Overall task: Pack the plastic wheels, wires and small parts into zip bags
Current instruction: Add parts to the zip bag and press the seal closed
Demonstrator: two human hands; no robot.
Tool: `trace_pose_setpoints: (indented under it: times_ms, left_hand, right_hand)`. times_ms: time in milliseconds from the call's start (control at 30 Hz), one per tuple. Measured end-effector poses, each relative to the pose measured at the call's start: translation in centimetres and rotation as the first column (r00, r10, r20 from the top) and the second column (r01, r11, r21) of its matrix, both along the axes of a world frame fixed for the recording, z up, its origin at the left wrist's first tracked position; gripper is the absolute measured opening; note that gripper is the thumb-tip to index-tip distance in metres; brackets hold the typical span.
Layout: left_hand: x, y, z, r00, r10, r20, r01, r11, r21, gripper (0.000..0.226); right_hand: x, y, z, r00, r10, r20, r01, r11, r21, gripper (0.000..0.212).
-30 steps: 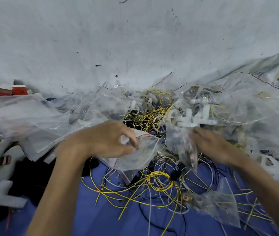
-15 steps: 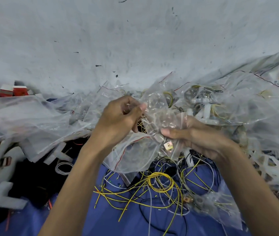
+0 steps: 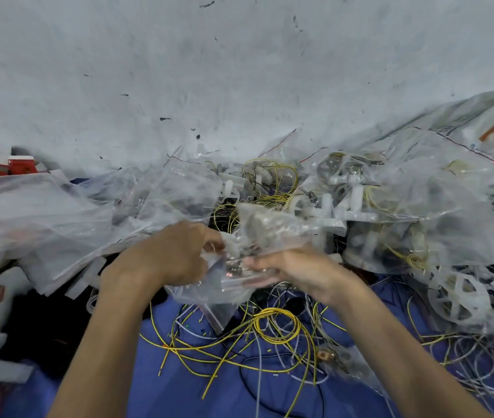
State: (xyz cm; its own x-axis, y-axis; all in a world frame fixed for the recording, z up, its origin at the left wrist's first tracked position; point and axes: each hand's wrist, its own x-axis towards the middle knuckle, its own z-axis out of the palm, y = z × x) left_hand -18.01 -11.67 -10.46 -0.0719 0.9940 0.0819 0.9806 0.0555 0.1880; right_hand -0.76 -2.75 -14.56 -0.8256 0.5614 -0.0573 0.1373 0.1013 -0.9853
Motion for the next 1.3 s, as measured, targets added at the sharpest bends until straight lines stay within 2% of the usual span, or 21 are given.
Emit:
trace_pose_setpoints:
  times_ms: [67,133,233,300,367,400,433,533,633,700,800,867,933,1000,1033,1100,1200,1267,1300]
  left_hand:
    - [-0.1,-0.1,0.4,0.998,0.014,0.068,-0.022,0.992,0.122,0.03]
    - [-0.2,-0.3,0.9,0.988,-0.027,0.154,-0.004,0.981,0.193,0.038]
    - [-1.0,-1.1,1.7,0.987,-0.051,0.149,0.005,0.955,0.297,0.054]
    - [-2.0,-2.0,2.4,0.986,-0.073,0.148,0.0,0.898,0.439,0.051]
    - [-2.4,-2.9,3.1,0.983,-0.131,0.13,0.041,0.843,0.537,0.044]
    - [-2.3,-3.1,3.3,0.985,-0.142,0.098,0.065,0.829,0.555,0.045]
    - [-2.2,-3.0,3.4,0.99,-0.129,0.061,0.072,0.822,0.564,0.051]
    - [-2.3,-2.5,3.2,0.999,-0.029,0.041,0.001,0.827,0.562,0.054]
    - [-3.4,-2.4,2.7,0.997,0.057,0.055,-0.078,0.815,0.574,0.049]
    - [-3.8,-2.4,2.4,0.994,0.088,0.059,-0.106,0.81,0.577,0.052]
    - [-4.1,-2.6,2.2,0.996,0.083,0.036,-0.089,0.832,0.547,0.055]
    - [-3.9,-2.6,2.2,0.996,-0.016,0.084,-0.024,0.887,0.461,0.045]
    - [-3.3,-2.6,2.2,0.981,-0.076,0.181,0.013,0.945,0.328,0.021]
    - [-3.4,-2.5,1.9,0.988,-0.046,0.149,0.011,0.973,0.231,0.027]
    - [-3.6,-2.5,1.7,0.991,-0.013,0.132,-0.019,0.972,0.234,0.027]
    - [-4.0,-2.6,2.0,0.988,0.011,0.154,-0.071,0.919,0.388,0.015]
    - [-5.1,-3.7,3.1,0.951,-0.034,0.309,-0.18,0.75,0.637,0.011]
    - [-5.4,-4.7,3.8,0.92,-0.126,0.371,-0.176,0.713,0.679,0.014]
    - [-5.2,-5.0,4.0,0.906,-0.173,0.385,-0.135,0.745,0.653,0.019]
  right_hand:
    - [-1.3,-0.7,-0.3,0.998,0.026,0.057,-0.035,0.988,0.151,0.037]
    - [-3.0,-1.5,-0.4,0.995,0.012,0.101,-0.036,0.968,0.248,0.039]
    - [-4.8,-1.9,0.3,0.979,-0.065,0.194,-0.029,0.894,0.447,0.061]
    - [-6.0,-1.4,1.5,0.943,-0.154,0.295,-0.112,0.686,0.719,0.062]
    - [-7.2,-0.8,3.0,0.871,-0.359,0.334,-0.178,0.405,0.897,0.045]
    - [-7.8,-0.5,3.4,0.848,-0.412,0.335,-0.21,0.319,0.924,0.037]
    - [-8.3,-0.3,3.8,0.845,-0.405,0.35,-0.242,0.295,0.924,0.033]
    - [-8.2,-0.3,5.0,0.883,-0.231,0.408,-0.293,0.408,0.864,0.045]
    - [-6.3,-0.3,6.1,0.913,-0.067,0.403,-0.347,0.389,0.853,0.034]
    - [-4.5,0.2,6.4,0.918,-0.049,0.393,-0.354,0.339,0.871,0.043]
    - [-2.6,2.6,6.6,0.915,-0.156,0.371,-0.345,0.175,0.922,0.026]
    - [-2.5,3.3,6.1,0.932,-0.192,0.309,-0.286,0.134,0.949,0.018]
    - [-3.1,3.5,5.2,0.951,-0.223,0.215,-0.2,0.09,0.976,0.02]
    - [-3.8,3.4,4.4,0.97,-0.208,0.122,-0.108,0.077,0.991,0.021]
    - [-4.1,3.4,4.2,0.98,-0.188,0.071,-0.054,0.091,0.994,0.022]
    - [-4.4,2.9,4.6,0.993,-0.108,-0.04,0.055,0.14,0.989,0.023]
    - [-4.0,1.3,6.3,0.969,0.07,-0.236,0.221,0.17,0.96,0.026]
    - [-3.4,0.1,7.2,0.941,0.108,-0.322,0.297,0.199,0.934,0.029]
    - [-3.0,-0.2,7.5,0.94,0.079,-0.333,0.312,0.198,0.929,0.03]
